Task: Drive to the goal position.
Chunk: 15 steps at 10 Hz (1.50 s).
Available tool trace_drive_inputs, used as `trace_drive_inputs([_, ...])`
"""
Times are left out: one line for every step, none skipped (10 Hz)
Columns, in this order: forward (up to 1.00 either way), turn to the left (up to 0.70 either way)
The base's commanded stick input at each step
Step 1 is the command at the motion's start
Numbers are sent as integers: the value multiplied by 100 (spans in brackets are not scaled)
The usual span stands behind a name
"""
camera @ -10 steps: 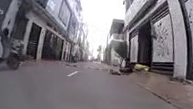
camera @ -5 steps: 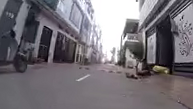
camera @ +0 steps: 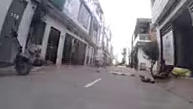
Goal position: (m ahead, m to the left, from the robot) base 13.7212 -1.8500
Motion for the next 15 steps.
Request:
trace_drive_inputs([100, -28])
trace_drive_inputs([100, -40])
trace_drive_inputs([100, -40])
trace_drive_inputs([100, -36])
trace_drive_inputs([100, -8])
trace_drive_inputs([100, 0])
trace_drive_inputs([100, 0])
trace_drive_inputs([100, 0])
trace_drive_inputs([100, 0])
trace_drive_inputs([100, 0])
trace_drive_inputs([100, 0])
trace_drive_inputs([100, 0])
trace_drive_inputs([100, 0])
trace_drive_inputs([100, 0])
trace_drive_inputs([100, 0])
